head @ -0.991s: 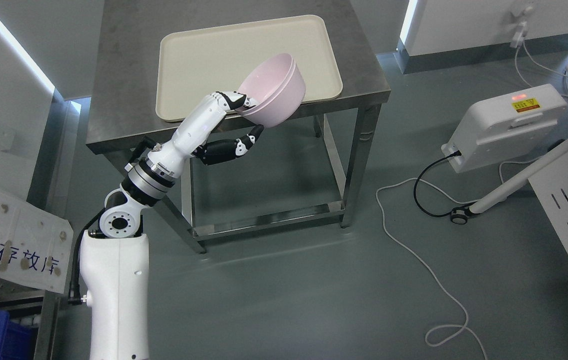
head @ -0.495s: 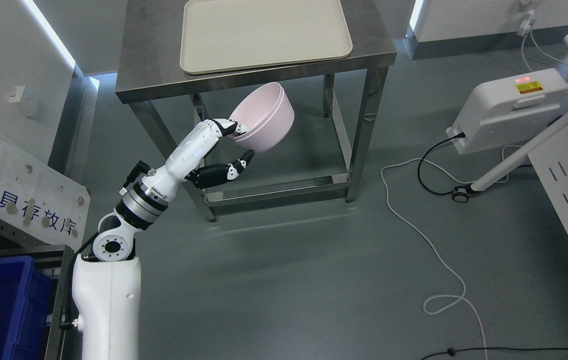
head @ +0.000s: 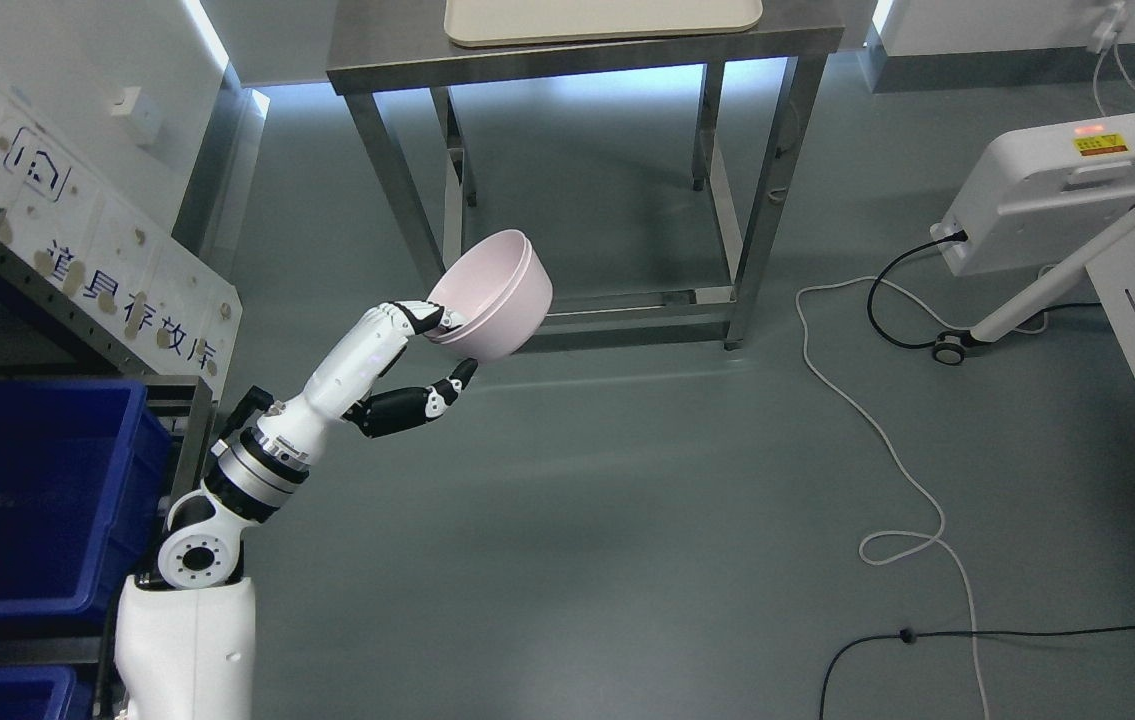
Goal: Stack pink IKEA bowls on left shelf middle
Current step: 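Hold the stacked bowls in the left hand while turning toward the blue-bin shelf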
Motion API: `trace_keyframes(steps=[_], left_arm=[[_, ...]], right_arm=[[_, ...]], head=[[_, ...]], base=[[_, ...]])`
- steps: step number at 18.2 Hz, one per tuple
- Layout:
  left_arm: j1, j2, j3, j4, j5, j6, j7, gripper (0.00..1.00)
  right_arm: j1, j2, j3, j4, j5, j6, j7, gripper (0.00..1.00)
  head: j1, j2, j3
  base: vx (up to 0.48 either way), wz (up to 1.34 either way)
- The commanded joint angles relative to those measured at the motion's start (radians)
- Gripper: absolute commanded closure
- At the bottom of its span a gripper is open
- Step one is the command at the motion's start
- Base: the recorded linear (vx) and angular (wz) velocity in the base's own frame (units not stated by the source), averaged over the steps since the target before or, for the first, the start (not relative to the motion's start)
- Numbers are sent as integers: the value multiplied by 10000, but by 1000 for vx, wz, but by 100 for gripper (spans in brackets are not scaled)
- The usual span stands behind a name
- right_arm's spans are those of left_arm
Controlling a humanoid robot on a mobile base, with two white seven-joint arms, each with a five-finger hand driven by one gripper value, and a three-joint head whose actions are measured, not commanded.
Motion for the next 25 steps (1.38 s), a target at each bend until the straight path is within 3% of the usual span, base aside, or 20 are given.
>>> trace_keyframes(steps=[1, 17, 25], left_arm=[[406, 224, 639, -470, 316, 6, -100, 89], [1235, 407, 670, -700, 1284, 6, -239, 89], [-95, 239, -80, -1006, 1284, 6, -239, 89]], right_arm=[[0, -175, 0, 0, 2, 8, -8, 0], [0, -175, 0, 0, 2, 8, -8, 0], [0, -175, 0, 0, 2, 8, -8, 0]], head=[[0, 0, 0], [0, 0, 0], [0, 0, 0]], base=[[-275, 188], [-310, 214], [-206, 984]])
